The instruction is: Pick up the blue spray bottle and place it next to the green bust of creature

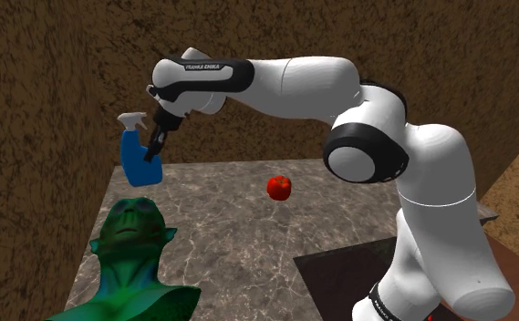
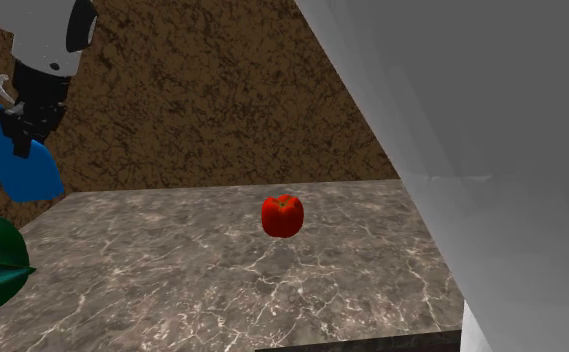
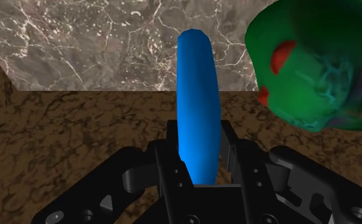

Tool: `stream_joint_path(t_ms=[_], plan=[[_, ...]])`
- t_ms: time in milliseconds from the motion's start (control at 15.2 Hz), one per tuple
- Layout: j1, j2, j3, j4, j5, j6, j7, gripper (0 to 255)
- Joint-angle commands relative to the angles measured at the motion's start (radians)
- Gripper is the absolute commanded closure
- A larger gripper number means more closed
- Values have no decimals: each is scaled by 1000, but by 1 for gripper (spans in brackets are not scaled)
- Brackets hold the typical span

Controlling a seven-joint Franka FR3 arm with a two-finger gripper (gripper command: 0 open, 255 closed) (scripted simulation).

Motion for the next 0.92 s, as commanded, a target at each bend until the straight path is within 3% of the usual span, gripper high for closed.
stream_joint_path(t_ms=[0, 858], plan=[[3, 5, 5, -18, 8, 21, -12, 255], [-6, 63, 44, -89, 74, 132, -92, 255]])
